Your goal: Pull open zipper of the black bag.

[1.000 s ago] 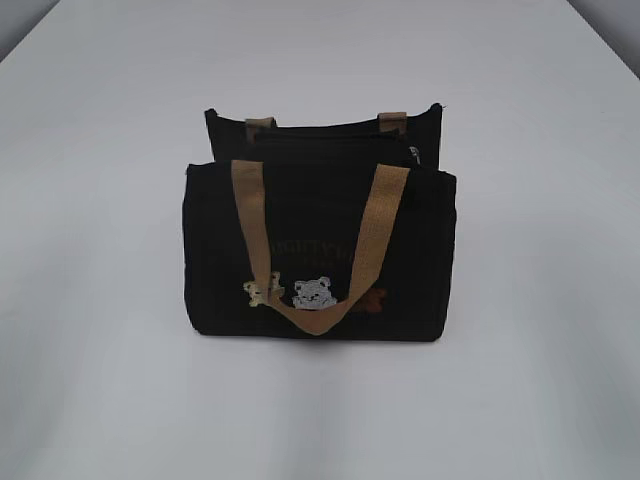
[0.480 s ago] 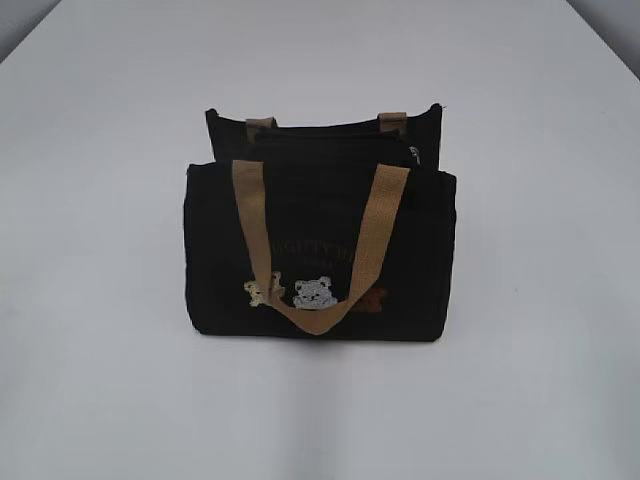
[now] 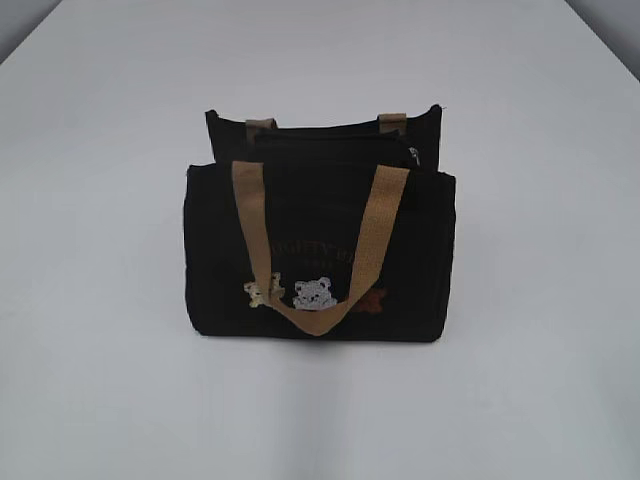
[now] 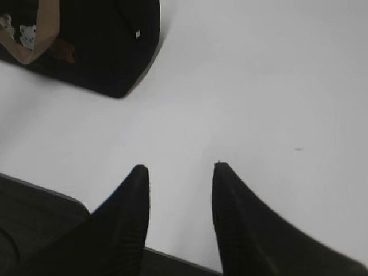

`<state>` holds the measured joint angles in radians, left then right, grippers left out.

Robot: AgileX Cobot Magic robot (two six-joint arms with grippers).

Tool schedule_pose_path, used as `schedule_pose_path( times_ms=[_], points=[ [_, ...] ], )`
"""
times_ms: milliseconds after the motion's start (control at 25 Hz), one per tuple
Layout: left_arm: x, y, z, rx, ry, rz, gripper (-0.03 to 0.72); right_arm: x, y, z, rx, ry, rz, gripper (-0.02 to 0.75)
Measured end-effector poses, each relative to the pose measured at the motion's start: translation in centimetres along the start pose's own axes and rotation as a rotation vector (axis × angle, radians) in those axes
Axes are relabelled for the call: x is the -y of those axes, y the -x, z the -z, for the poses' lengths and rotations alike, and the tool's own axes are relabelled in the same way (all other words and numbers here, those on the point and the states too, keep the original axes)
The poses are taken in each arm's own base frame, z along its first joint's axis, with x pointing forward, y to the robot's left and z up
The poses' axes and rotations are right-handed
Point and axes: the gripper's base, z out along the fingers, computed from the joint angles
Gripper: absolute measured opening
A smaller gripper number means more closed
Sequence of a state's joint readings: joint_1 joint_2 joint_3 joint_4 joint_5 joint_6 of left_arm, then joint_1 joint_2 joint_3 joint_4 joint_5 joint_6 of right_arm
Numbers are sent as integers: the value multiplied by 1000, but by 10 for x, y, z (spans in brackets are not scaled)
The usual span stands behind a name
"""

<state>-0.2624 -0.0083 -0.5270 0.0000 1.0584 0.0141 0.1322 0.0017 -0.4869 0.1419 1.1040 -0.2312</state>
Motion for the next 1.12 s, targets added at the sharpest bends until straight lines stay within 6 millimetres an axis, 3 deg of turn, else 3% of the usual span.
schedule_pose_path(
  times_ms=[800, 1120],
  points=[
    [0, -1, 0, -3, 2, -1, 269, 0, -1, 1, 8, -4, -2, 294],
    [2, -1, -1, -6, 187, 85, 242, -1, 0, 0, 6, -62, -49, 294]
  ],
)
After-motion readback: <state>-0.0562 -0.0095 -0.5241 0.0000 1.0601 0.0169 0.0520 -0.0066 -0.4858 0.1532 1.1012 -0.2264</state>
